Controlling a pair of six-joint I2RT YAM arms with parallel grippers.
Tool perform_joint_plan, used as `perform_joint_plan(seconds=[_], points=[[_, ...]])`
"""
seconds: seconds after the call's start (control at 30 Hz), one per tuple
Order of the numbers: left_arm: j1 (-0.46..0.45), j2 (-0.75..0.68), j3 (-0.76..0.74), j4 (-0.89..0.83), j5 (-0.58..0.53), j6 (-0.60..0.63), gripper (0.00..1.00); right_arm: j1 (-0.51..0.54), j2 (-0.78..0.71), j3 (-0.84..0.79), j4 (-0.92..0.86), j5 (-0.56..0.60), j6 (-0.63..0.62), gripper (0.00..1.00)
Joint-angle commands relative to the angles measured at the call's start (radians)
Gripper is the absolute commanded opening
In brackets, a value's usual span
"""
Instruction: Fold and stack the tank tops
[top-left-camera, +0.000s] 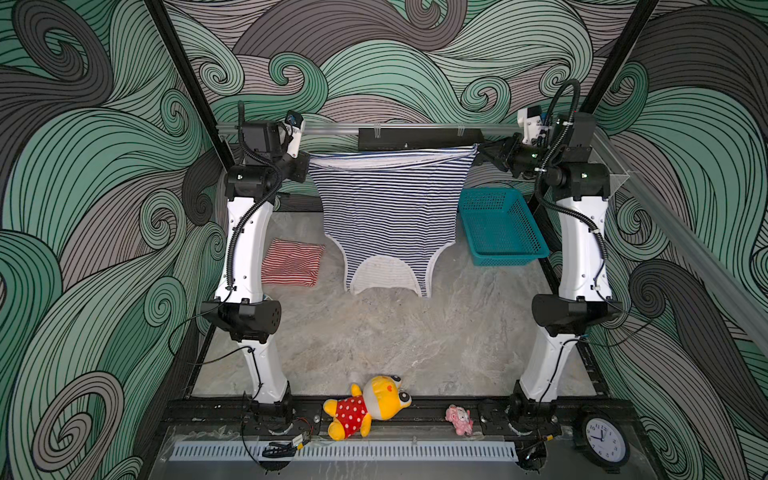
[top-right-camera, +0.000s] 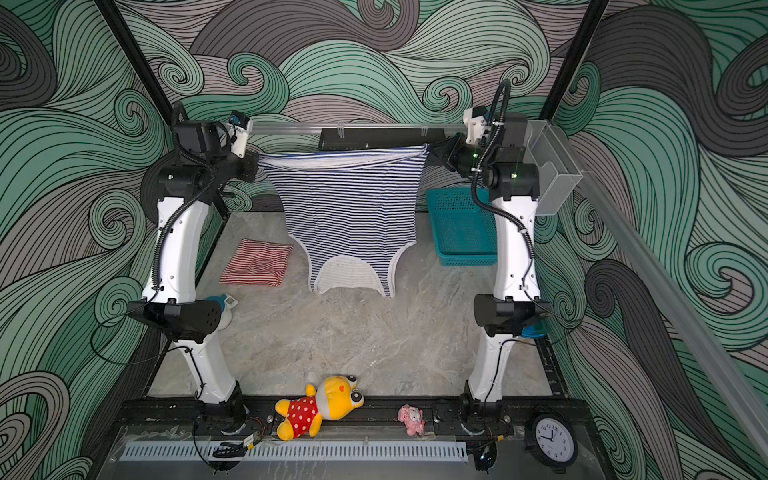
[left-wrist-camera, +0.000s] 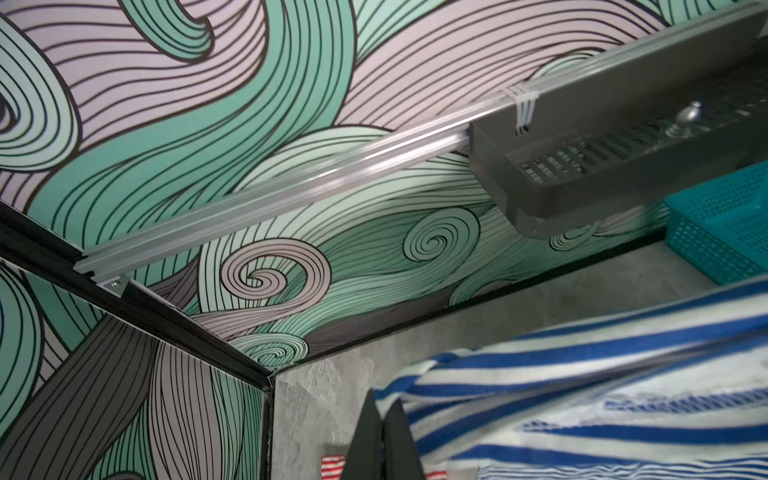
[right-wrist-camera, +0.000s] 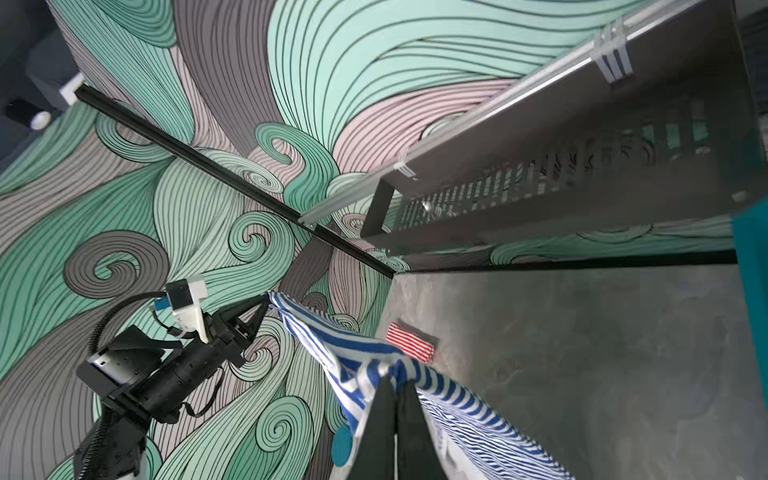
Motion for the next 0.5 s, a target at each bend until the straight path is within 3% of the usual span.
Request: perform_joint_plan(seconds=[0.0,0.1,0.3,0.47], points=[[0.044,0.044,0.134,0.082,-0.086,-0.024,0.0,-0.066,0.07,0.11,0.121,-0.095,0.145,0.0],[0.06,0.013,0.099,0.111,-0.056,-0.056,0.0,-0.083,0.044,0.026,0.212,-0.109,0.165,0.0],[0.066,-0.095,-0.231,0.191,-0.028,-0.046,0.0,-0.072,-0.034,-0.269,0.297,-0.115,0.137,0.0],[0.086,-0.21,-0.634,0.291,-0.01,-0.065,0.0,-0.042,-0.144,-0.69,0.42,-0.118,0.102,0.0]])
